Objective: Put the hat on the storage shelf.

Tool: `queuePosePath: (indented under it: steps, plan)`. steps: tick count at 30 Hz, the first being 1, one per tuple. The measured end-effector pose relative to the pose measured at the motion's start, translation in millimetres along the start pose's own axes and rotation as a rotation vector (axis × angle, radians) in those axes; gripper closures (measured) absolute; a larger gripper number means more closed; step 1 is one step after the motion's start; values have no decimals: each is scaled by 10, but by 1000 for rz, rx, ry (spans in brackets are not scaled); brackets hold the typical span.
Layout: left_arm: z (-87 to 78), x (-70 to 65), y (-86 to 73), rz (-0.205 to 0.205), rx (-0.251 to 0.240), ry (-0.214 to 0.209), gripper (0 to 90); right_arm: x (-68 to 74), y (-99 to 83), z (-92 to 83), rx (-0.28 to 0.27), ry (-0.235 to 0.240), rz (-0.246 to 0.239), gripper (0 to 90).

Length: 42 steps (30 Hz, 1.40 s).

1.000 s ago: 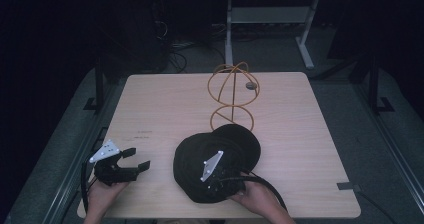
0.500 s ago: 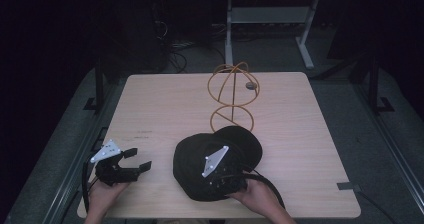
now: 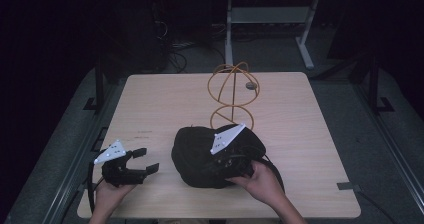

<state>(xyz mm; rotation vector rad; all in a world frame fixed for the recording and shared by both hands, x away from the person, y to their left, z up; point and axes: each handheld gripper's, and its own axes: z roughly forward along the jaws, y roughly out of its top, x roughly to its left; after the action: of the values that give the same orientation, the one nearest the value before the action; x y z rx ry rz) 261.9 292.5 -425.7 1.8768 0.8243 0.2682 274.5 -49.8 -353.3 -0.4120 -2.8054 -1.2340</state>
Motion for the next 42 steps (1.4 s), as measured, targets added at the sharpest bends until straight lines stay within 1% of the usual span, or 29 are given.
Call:
queuePosePath:
  steps: [2, 3, 4, 7, 8, 9, 11, 13, 14, 15, 16, 18, 21, 22, 24, 25, 26, 28, 29, 31, 32, 33, 34, 35, 36, 37, 38, 39, 42]
  plan:
    - [15, -27, 9, 0, -4, -10, 177, -3, 35, -29, -11, -5, 0, 808]
    - [37, -69, 29, 18, -6, -33, 177, -3, 53, -42, -19, -7, 1, 808]
    - [46, -91, 41, 29, -7, -44, 177, 5, 73, -56, -26, -3, 14, 808]
    - [74, -161, 75, 53, -18, -80, 174, -18, 129, -97, -48, -15, 4, 809]
    - [74, -161, 75, 53, -18, -80, 174, -18, 129, -97, -48, -15, 4, 809]
    - [93, -208, 97, 59, -36, -104, 173, -23, 172, -122, -65, -14, 13, 809]
    - [102, -231, 112, 68, -46, -113, 173, -22, 194, -133, -66, -16, 15, 809]
    - [131, -314, 161, 92, -71, -139, 173, -29, 251, -160, -79, -27, 9, 808]
    - [131, -314, 161, 92, -71, -139, 173, -29, 251, -160, -79, -27, 9, 808]
    - [166, -362, 191, 102, -76, -159, 173, -31, 283, -179, -93, -24, 19, 808]
    - [187, -383, 202, 107, -78, -173, 173, -38, 297, -185, -95, -29, 17, 808]
    - [238, -425, 226, 120, -76, -191, 173, -33, 328, -186, -96, -36, 23, 808]
    - [284, -461, 252, 130, -75, -192, 173, -29, 357, -180, -101, -37, 20, 808]
    - [306, -472, 270, 139, -74, -187, 173, -28, 387, -171, -106, -31, 19, 808]
    - [337, -479, 288, 133, -80, -177, 173, -32, 396, -169, -108, -30, 16, 808]
    - [363, -474, 299, 130, -82, -162, 173, -32, 408, -165, -116, -22, 20, 808]
    - [375, -465, 303, 138, -85, -152, 178, -41, 424, -156, -119, -12, 16, 808]
    - [390, -451, 302, 155, -92, -135, 220, -37, 445, -141, -123, -5, 19, 808]
    - [398, -442, 299, 157, -99, -132, 245, -43, 456, -130, -122, -5, 9, 808]
    - [402, -411, 298, 158, -108, -136, 323, -35, 475, -108, -121, 5, 15, 809]
    - [398, -400, 296, 159, -116, -141, 381, -34, 484, -99, -118, 5, 12, 809]
    - [385, -380, 301, 163, -130, -153, 488, -28, 499, -88, -123, 12, 15, 808]
    - [385, -380, 301, 163, -130, -153, 553, -28, 499, -88, -123, 12, 15, 808]
    - [376, -381, 312, 172, -148, -164, 611, -32, 508, -88, -131, 15, 11, 808]
    - [376, -381, 312, 172, -148, -164, 670, -32, 508, -88, -131, 15, 11, 808]
    - [360, -392, 328, 188, -155, -163, 670, -35, 512, -92, -136, 18, 10, 808]
    - [346, -401, 345, 198, -161, -163, 745, -33, 518, -99, -146, 23, 17, 808]
    - [339, -402, 357, 201, -162, -165, 781, -39, 523, -112, -153, 27, 17, 808]
    - [318, -413, 407, 202, -170, -160, 828, -50, 533, -143, -166, 30, 22, 804]
